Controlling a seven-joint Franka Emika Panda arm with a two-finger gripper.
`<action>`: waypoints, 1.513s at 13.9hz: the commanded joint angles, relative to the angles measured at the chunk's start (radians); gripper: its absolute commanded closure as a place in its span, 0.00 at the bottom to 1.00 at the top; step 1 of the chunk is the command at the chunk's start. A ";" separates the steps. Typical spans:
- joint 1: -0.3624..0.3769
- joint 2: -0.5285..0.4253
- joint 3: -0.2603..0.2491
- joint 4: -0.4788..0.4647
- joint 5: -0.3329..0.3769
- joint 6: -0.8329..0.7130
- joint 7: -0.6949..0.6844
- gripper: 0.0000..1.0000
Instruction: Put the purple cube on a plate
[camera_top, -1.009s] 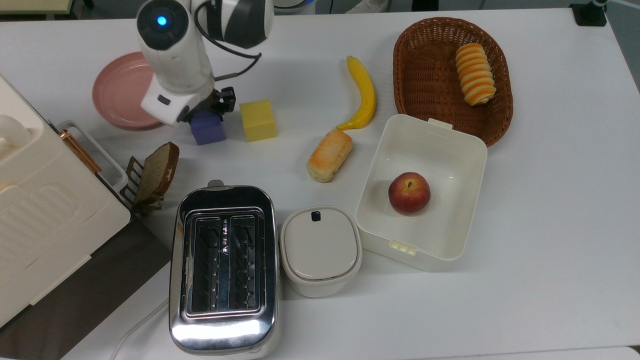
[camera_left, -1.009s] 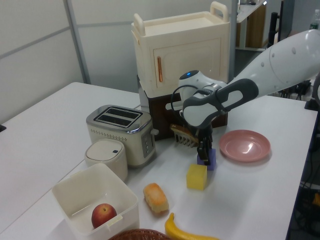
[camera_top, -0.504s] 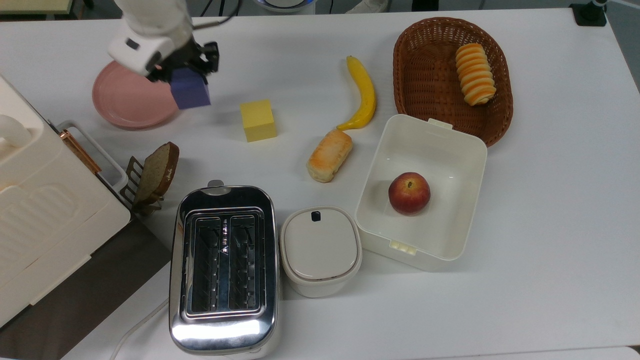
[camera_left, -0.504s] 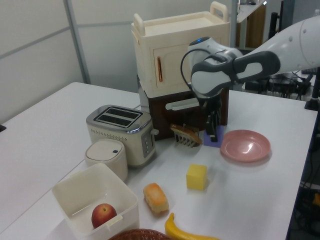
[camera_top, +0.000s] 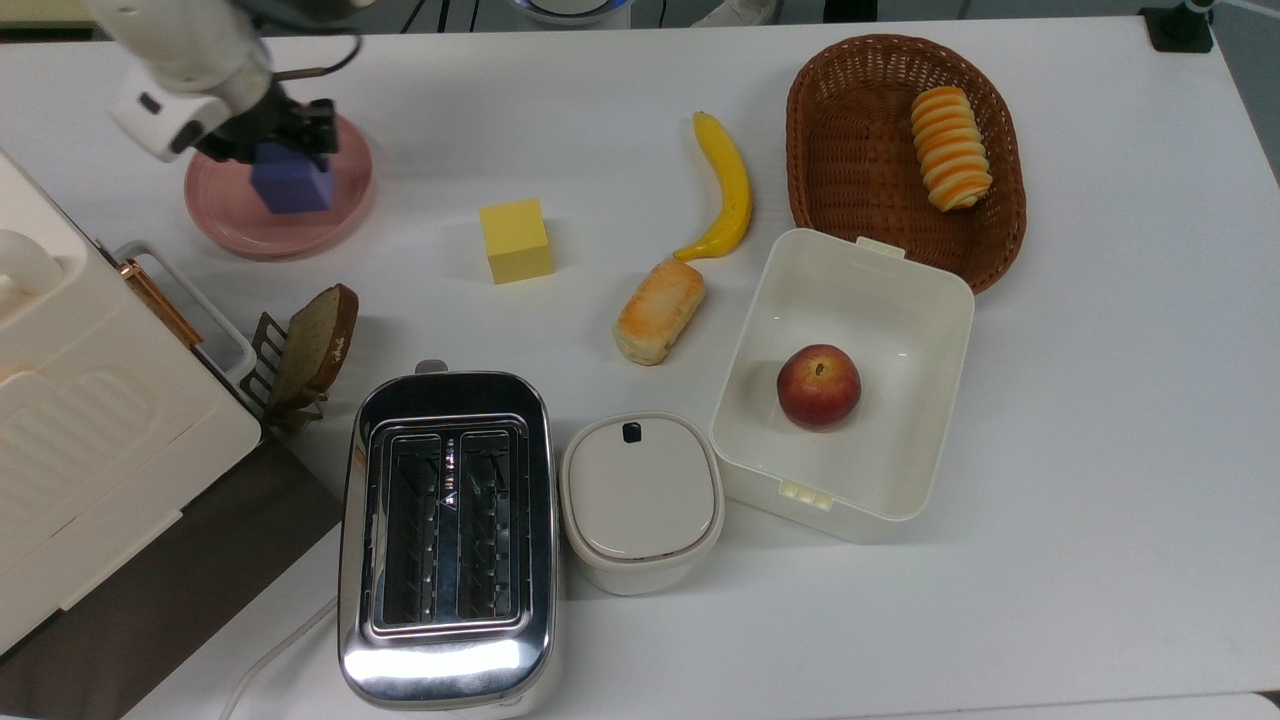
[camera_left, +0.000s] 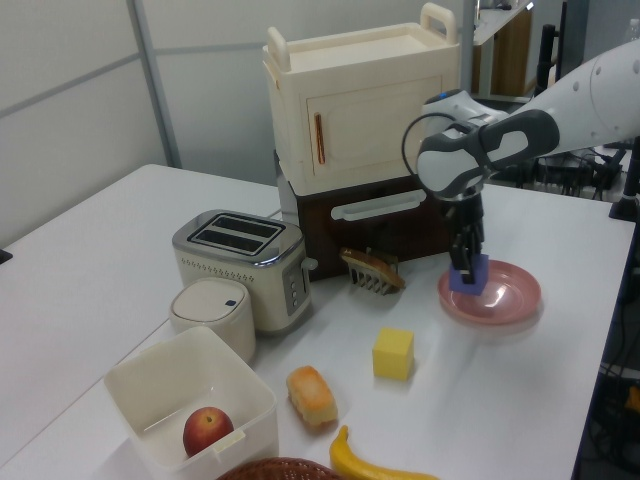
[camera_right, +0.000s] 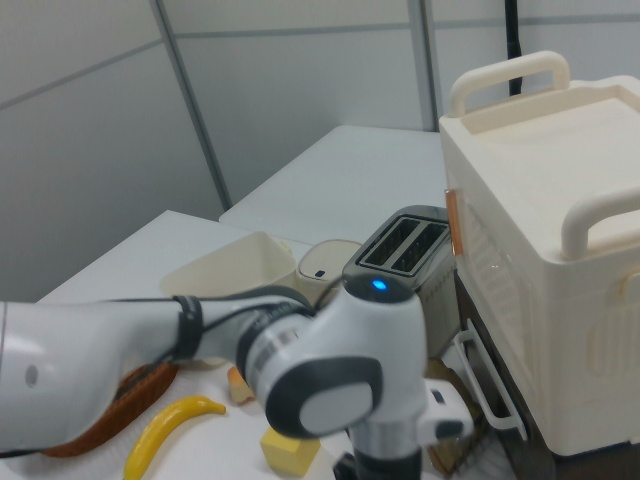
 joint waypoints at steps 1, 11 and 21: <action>-0.056 -0.008 0.001 -0.016 -0.012 0.042 -0.061 0.85; -0.031 -0.086 0.016 0.088 -0.002 -0.138 0.011 0.00; 0.303 -0.159 0.016 0.276 0.013 -0.386 0.370 0.00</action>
